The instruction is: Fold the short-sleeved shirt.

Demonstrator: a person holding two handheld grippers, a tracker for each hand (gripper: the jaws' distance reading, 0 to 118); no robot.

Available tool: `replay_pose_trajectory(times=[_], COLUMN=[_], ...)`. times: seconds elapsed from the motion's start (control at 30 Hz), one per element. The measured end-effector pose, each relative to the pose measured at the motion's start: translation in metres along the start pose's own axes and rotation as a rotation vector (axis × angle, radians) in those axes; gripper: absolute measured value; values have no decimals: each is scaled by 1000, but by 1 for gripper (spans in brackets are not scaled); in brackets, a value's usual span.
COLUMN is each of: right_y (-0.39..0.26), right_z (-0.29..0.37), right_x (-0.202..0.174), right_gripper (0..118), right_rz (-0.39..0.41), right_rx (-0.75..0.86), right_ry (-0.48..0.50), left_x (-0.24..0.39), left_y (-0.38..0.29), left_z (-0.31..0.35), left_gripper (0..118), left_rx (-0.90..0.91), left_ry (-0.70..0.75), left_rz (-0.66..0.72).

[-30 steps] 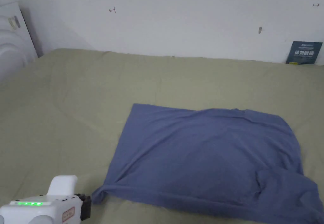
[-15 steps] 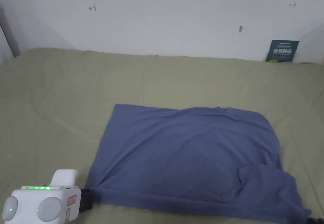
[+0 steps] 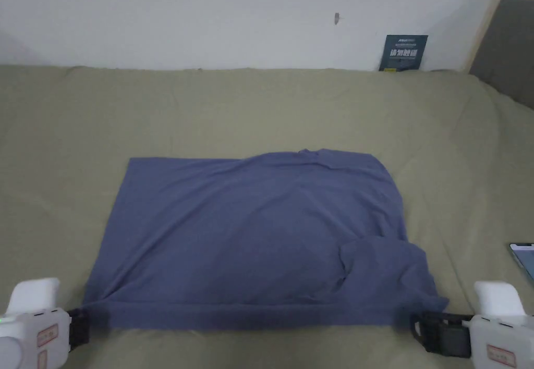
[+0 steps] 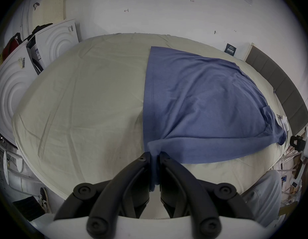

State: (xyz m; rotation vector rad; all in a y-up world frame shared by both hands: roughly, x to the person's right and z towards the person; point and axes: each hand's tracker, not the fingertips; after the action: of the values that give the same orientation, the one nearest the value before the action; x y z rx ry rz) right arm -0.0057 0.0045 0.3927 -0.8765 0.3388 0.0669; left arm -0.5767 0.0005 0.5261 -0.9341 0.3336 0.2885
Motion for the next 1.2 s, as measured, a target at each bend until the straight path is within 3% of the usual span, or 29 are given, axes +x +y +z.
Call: replay_pose_trajectory(times=[0.07,0.1,0.13,0.2,0.3,0.67,0.97,1.2], right_y=[6,7,5,3,-2,23,94,160], right_z=[-9,-12,-18,-26,-17,10,3,-42], right_x=[1,1,2,4,13,3,-4,-10], right_gripper=[77,47,10,8,7,7,7,7], right_rz=[11,18,31,101,47,58,104,129], right_rx=[-7,-9,-9,-37,-51,33,84,68], right_ry=[8,15,8,-36,22,1,-25,-49], left_x=[-1,-1,-1,-1,-1,-2,9,24], left_y=[2,2,2,3,0,18,78,139], left_z=[0,-1,-2,-4,-3,13,10,-22], left_gripper=[7,7,7,7,7,7,7,7], left_rx=[3,2,0,-2,-8,44,96,96], left_ry=[6,6,7,14,11,-1,-12,-14], left_rz=[-3,1,0,-6,-7,-20,-59,-89])
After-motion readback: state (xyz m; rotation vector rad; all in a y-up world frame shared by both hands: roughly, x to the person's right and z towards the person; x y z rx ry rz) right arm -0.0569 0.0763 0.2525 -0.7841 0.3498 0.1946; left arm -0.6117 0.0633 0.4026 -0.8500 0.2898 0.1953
